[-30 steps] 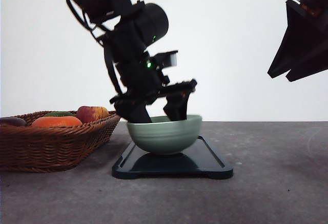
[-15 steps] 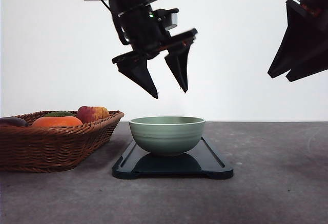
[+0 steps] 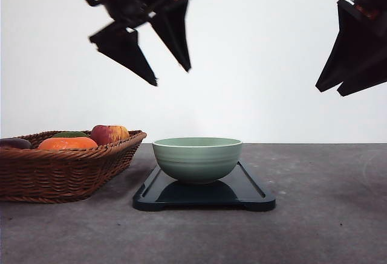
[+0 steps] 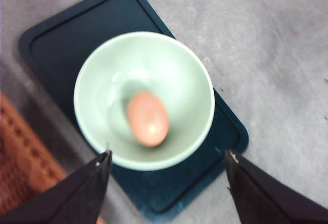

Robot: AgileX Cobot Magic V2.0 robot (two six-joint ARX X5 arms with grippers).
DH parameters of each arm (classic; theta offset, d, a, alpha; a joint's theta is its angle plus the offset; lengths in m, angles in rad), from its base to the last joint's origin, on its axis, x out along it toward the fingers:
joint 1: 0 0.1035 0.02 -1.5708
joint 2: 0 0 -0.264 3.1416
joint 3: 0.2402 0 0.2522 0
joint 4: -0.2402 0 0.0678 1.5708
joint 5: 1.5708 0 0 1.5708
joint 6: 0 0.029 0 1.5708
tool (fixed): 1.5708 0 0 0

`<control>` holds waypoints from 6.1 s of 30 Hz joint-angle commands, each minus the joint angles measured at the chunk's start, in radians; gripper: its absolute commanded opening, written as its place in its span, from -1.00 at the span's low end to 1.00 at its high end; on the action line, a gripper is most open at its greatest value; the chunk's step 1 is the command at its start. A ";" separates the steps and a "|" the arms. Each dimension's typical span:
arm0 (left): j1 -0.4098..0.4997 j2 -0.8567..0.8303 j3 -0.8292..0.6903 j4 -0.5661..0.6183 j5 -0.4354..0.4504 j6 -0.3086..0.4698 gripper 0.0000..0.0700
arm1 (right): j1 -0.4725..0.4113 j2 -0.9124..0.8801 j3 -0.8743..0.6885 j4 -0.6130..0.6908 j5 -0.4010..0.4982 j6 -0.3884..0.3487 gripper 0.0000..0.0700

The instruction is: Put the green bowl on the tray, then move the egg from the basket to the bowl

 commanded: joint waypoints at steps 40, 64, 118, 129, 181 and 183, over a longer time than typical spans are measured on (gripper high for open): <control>0.243 -0.747 -0.686 0.264 -0.034 0.011 -0.97 | 0.005 0.004 0.003 -0.014 -0.036 -0.022 -0.96; 0.368 -0.962 -0.839 0.403 -0.036 0.033 -0.96 | 0.005 0.004 0.003 -0.004 -0.035 -0.023 -0.96; 0.587 -1.547 -1.336 0.564 -0.100 -0.030 -0.96 | 0.005 0.004 0.003 -0.004 -0.035 -0.028 -0.96; 0.587 -1.547 -1.336 0.564 -0.100 -0.030 -0.96 | -0.052 -0.241 -0.160 0.088 0.087 -0.104 -0.96; 0.587 -1.547 -1.335 0.564 -0.100 -0.030 -0.96 | -0.372 -0.899 -0.608 0.284 0.158 0.030 -0.96; 0.587 -1.547 -1.335 0.564 -0.100 -0.030 -0.96 | -0.372 -0.899 -0.608 0.284 0.157 0.030 -0.96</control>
